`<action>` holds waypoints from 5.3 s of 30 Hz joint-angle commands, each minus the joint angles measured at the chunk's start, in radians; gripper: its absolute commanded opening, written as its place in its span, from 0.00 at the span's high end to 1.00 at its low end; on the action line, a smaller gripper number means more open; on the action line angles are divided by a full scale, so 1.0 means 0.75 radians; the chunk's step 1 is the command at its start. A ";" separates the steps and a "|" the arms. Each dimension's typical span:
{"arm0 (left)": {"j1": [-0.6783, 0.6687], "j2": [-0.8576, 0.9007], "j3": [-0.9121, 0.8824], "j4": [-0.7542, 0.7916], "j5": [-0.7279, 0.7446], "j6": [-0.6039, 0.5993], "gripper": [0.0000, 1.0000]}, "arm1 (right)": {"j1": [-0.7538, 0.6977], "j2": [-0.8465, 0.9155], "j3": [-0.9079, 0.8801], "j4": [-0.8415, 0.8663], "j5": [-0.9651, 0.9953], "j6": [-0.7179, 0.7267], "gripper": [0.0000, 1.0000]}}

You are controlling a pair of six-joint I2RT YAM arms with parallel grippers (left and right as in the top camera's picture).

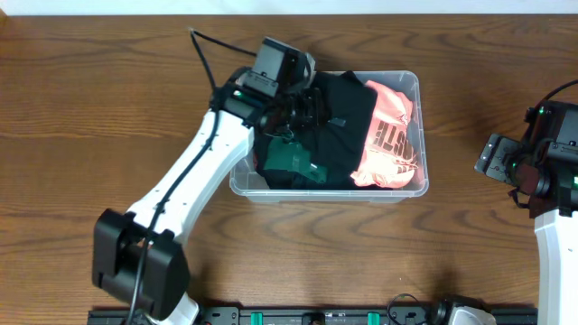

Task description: Pack container

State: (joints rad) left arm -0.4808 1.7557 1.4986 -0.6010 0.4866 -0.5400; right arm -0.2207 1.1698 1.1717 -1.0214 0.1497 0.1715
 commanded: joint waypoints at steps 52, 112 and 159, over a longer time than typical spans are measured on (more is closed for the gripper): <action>-0.146 0.244 0.023 -0.026 -0.500 0.649 0.84 | -0.011 -0.006 0.015 -0.001 -0.032 -0.030 0.15; 0.782 -1.672 -1.025 -0.384 -0.524 0.620 0.02 | 0.254 -1.139 -0.700 0.041 -0.145 0.084 0.01; 0.782 -1.672 -1.025 -0.385 -0.524 0.620 0.02 | 0.270 -1.550 -1.555 1.265 -0.224 -0.335 0.01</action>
State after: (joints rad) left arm 0.1032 0.5045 0.7292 -0.8906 0.0834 -0.0742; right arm -0.0334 0.0128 0.0071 -0.0669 -0.0261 -0.0437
